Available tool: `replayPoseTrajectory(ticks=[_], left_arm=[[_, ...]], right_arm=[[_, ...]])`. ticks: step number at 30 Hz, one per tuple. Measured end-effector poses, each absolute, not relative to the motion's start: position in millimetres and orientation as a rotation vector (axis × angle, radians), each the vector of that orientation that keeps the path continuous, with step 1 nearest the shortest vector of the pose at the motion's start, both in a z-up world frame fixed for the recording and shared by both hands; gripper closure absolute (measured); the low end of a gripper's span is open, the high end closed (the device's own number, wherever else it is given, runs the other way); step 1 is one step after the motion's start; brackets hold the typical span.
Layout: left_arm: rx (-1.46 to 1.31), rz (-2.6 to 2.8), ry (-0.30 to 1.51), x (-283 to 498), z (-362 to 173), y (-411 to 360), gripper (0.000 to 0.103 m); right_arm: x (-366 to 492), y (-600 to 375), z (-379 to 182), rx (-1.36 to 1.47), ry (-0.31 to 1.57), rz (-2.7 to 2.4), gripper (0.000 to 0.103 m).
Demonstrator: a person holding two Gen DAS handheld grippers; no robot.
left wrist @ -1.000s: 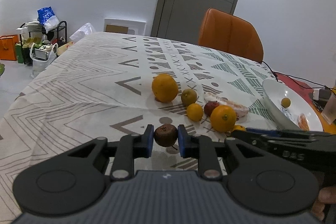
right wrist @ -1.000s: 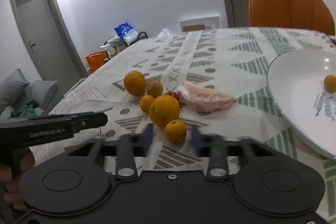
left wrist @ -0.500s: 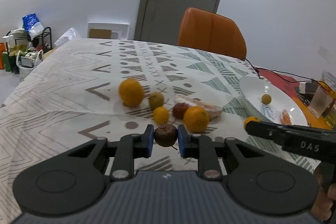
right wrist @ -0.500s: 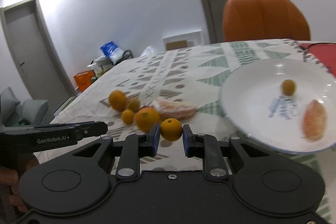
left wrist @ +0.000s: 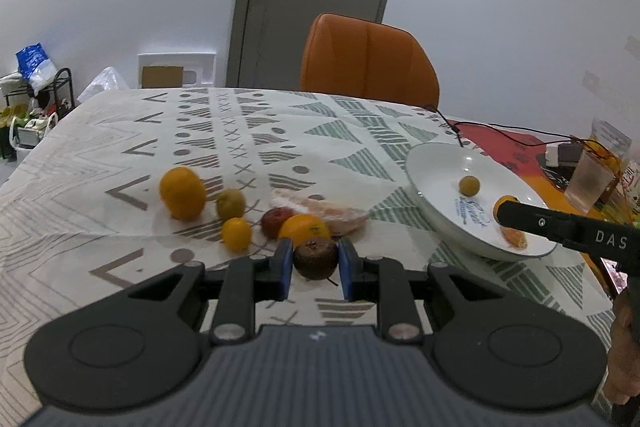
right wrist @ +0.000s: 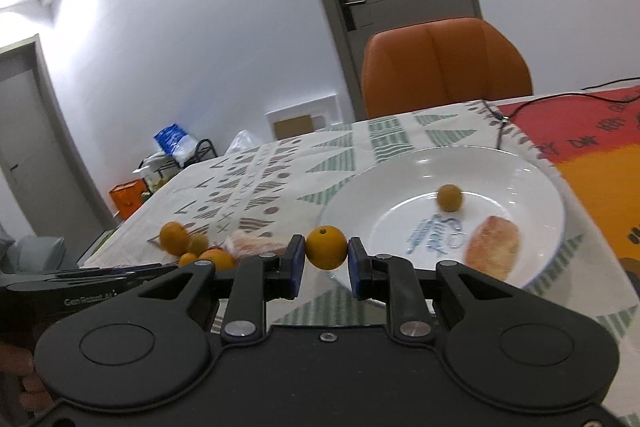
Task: Organize fruits
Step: 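Place the small orange in the plate with the right tool while the left tool carries the brown fruit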
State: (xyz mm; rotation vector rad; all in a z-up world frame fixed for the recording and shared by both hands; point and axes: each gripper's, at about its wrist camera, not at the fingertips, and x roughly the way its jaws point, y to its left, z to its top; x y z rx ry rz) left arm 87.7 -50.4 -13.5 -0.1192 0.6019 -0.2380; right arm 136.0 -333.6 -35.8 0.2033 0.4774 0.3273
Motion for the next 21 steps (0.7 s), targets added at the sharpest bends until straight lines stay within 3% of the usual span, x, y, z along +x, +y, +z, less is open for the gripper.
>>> replayPoseTrajectory(ticks=[21], left_arm=[[-0.062, -0.324, 0.580, 101.9, -3.0, -101.4, 0.081]], right_arm=[[135.9, -382.9, -50.6, 0.260, 0.485, 0.219, 0.080]])
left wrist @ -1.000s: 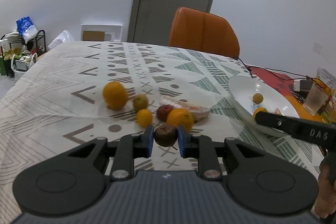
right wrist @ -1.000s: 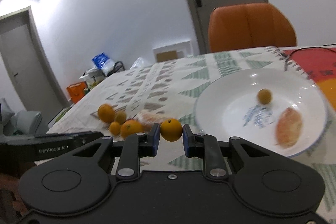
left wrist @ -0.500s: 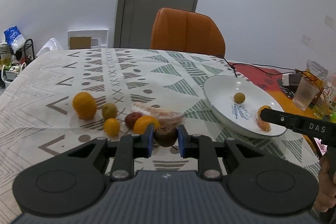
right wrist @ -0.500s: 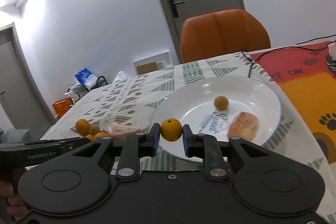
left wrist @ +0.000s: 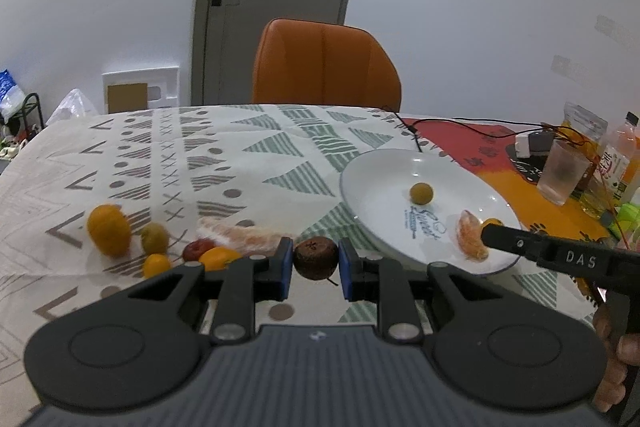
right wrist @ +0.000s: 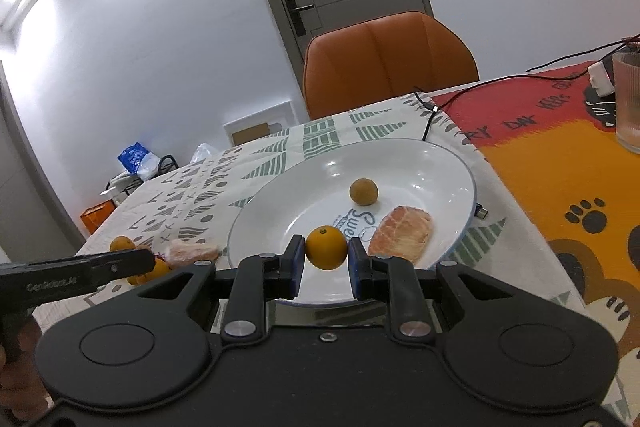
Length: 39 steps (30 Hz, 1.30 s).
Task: Organize fruits
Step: 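Place the small orange in the plate with the right tool while the left tool carries the brown fruit, then lower the brown fruit into the plate and open the left tool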
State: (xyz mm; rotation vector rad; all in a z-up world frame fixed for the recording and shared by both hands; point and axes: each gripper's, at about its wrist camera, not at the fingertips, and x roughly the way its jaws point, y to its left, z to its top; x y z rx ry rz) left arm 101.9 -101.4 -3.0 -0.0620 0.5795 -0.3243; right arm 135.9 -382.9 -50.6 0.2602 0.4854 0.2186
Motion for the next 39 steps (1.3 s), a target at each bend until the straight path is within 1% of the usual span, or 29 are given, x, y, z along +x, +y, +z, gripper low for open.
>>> replayPoseTrajectory(ticks=[1, 2, 3, 23, 33, 35, 38, 39], left_arm=[[-0.059, -0.330, 0.578, 103.0, -2.4, -105.0, 0.081], [-0.056, -0.335, 0.577, 103.7, -1.8, -107.8, 0.081], [-0.052, -0.340, 0.575, 104.7, -1.1, -110.7, 0.081], [0.004, -0.433, 0.558, 123.3, 5.2, -162.7, 0.081], [0.001, -0.457, 0.521, 127.3, 18.0, -174.0, 0.081], [0.006, -0.453, 0.520, 126.6, 18.1, -174.8, 0.077], [0.018, -0.437, 0.532, 123.8, 15.4, -170.5, 0.074], [0.018, -0.430, 0.538, 123.3, 14.4, -167.6, 0.072]], right_arm=[[135.9, -382.8, -50.6, 0.258, 0.487, 0.222, 0.079], [135.3, -383.0, -50.6, 0.257, 0.485, 0.223, 0.073], [134.3, -383.5, -50.7, 0.255, 0.482, 0.218, 0.071], [114.5, -407.9, -49.0, 0.290, 0.464, 0.194, 0.071], [109.7, -410.3, -41.2, 0.281, 0.452, 0.181, 0.071], [109.9, -409.7, -40.9, 0.281, 0.452, 0.181, 0.071], [110.5, -407.9, -42.8, 0.283, 0.457, 0.182, 0.070], [111.1, -406.7, -43.7, 0.284, 0.461, 0.183, 0.070]])
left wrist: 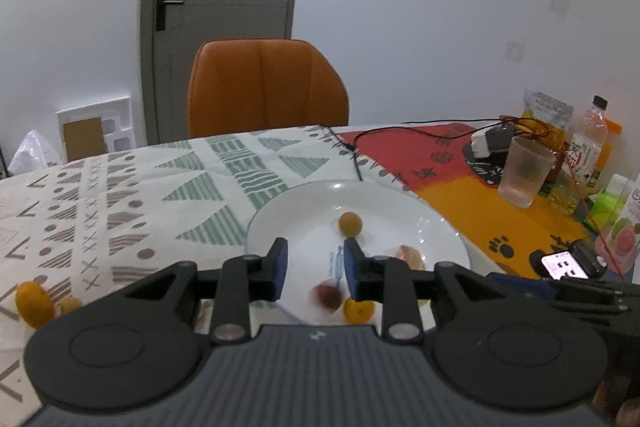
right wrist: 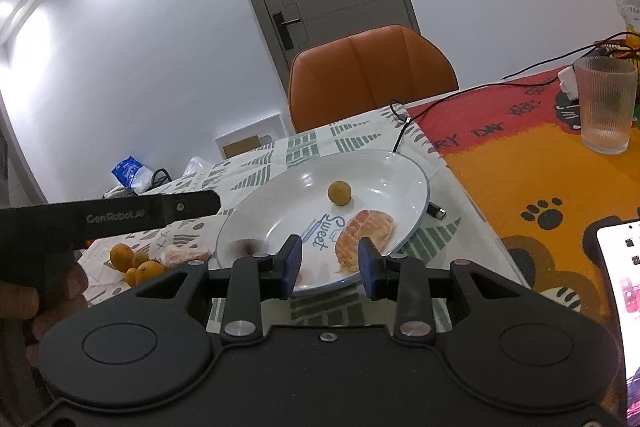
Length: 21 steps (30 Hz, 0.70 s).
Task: Organize fruits
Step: 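Lower the brown fruit into the plate and open the left tool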
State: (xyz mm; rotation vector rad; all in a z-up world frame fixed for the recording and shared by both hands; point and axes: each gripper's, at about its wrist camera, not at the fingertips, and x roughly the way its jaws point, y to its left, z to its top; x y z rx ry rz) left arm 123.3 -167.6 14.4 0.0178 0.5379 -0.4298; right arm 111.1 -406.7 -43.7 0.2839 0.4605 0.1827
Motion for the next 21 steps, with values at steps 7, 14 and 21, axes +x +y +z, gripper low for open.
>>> replayPoseTrajectory(ticks=[7, 14, 21], left_arm=[[0.011, -0.343, 0.544, 118.6, 14.8, -137.0, 0.050], [0.006, -0.258, 0.538, 110.8, 14.6, -102.3, 0.036], [-0.012, -0.188, 0.540, 104.2, 14.8, -69.8, 0.033]], right_arm=[[116.2, -393.5, -44.1, 0.288, 0.467, 0.221, 0.068], [123.0, -373.6, -41.5, 0.273, 0.467, 0.267, 0.062], [127.8, -355.0, -40.6, 0.259, 0.472, 0.306, 0.055]])
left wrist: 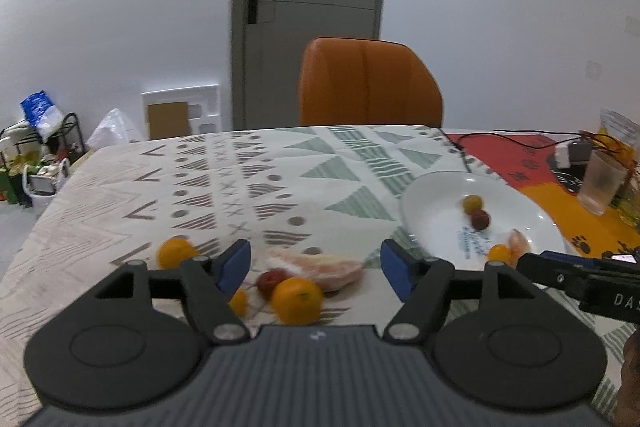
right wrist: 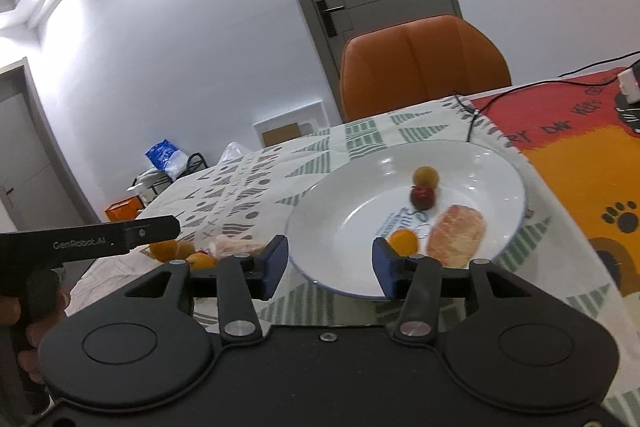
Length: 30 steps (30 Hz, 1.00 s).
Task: Organize fruits
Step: 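Lower the brown fruit into the plate and open the left tool, then return to the fruit cluster and grasp the large orange with the right tool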
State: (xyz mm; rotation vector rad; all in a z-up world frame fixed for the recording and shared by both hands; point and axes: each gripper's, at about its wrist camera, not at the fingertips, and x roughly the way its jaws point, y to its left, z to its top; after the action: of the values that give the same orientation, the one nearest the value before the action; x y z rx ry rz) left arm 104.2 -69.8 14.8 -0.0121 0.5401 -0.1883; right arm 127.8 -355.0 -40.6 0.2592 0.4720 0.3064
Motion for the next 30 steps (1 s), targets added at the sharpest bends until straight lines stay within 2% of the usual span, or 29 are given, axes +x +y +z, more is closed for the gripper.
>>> replayPoseTrajectory(ticks=[6, 13, 24, 30], left_arm=[[-0.030, -0.140, 0.543, 99.9, 12.6, -48.5, 0.029], [-0.046, -0.093, 0.543, 96.0, 8.5, -26.3, 0.027], [-0.085, -0.027, 0.561, 92.7, -0.2, 2.5, 0.025], [-0.099, -0.001, 0.565, 89.5, -5.6, 15.1, 0.022]], right_arm=[[128.5, -340.2, -41.4, 0.249, 0.479, 0.335, 0.049], [131.9, -323.8, -42.3, 0.235, 0.491, 0.369, 0.047], [137.8, -298.2, -43.3, 0.214, 0.505, 0.416, 0.029], [142.7, -280.7, -44.8, 0.192, 0.526, 0.455, 0.024]])
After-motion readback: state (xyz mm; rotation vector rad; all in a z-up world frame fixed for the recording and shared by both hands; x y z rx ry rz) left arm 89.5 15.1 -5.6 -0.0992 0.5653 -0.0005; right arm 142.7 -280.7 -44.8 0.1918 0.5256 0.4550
